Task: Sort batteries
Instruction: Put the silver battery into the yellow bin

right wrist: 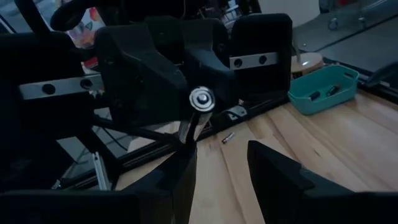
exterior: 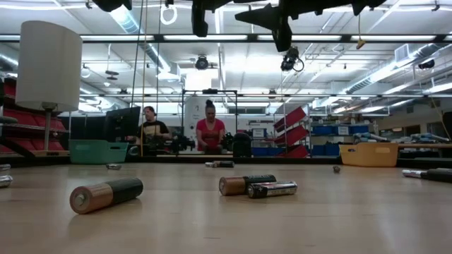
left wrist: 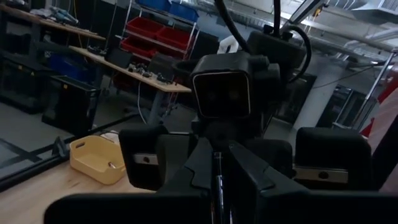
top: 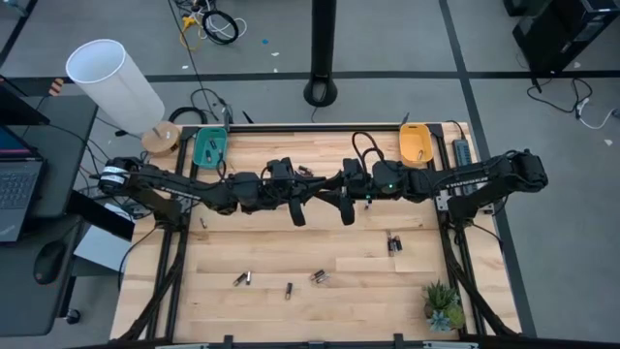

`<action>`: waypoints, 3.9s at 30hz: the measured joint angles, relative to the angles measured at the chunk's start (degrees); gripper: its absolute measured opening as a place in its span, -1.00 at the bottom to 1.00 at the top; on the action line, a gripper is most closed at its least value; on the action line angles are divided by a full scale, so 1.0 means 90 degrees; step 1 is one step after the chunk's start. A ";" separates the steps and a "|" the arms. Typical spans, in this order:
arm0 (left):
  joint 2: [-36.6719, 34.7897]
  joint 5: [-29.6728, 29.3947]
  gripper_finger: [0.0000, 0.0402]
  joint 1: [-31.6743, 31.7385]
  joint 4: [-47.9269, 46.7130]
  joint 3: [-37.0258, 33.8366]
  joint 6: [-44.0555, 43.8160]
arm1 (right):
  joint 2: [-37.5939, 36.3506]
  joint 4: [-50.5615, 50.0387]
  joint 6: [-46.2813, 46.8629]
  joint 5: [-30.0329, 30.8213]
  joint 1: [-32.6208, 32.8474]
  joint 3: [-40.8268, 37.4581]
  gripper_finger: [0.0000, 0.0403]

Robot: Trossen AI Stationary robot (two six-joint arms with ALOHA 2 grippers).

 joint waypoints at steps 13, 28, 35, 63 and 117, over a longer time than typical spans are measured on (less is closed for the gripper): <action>0.0005 0.0002 -0.83 0.0000 -0.0052 -0.0007 -0.0002 | -0.0007 0.0274 0.0031 -0.0459 -0.0035 0.0002 -0.25; -0.0007 -0.0021 -0.83 0.0002 0.0113 -0.0002 -0.0050 | -0.0002 0.0654 -0.0026 -0.0476 -0.0115 0.0000 -0.30; -0.0011 0.0007 -0.83 0.0000 0.0093 -0.0002 -0.0028 | -0.0002 0.0705 -0.0217 -0.0526 -0.0115 -0.0002 -0.87; 0.0005 -0.0506 0.00 -0.0002 0.0312 -0.0022 0.0008 | -0.0003 0.0781 -0.0206 -0.0506 -0.0044 0.0011 -0.90; -0.0100 0.0410 0.00 0.2518 -0.1121 -0.0016 0.0467 | -0.0858 -0.7201 0.0297 0.3117 -0.5212 0.0007 -0.90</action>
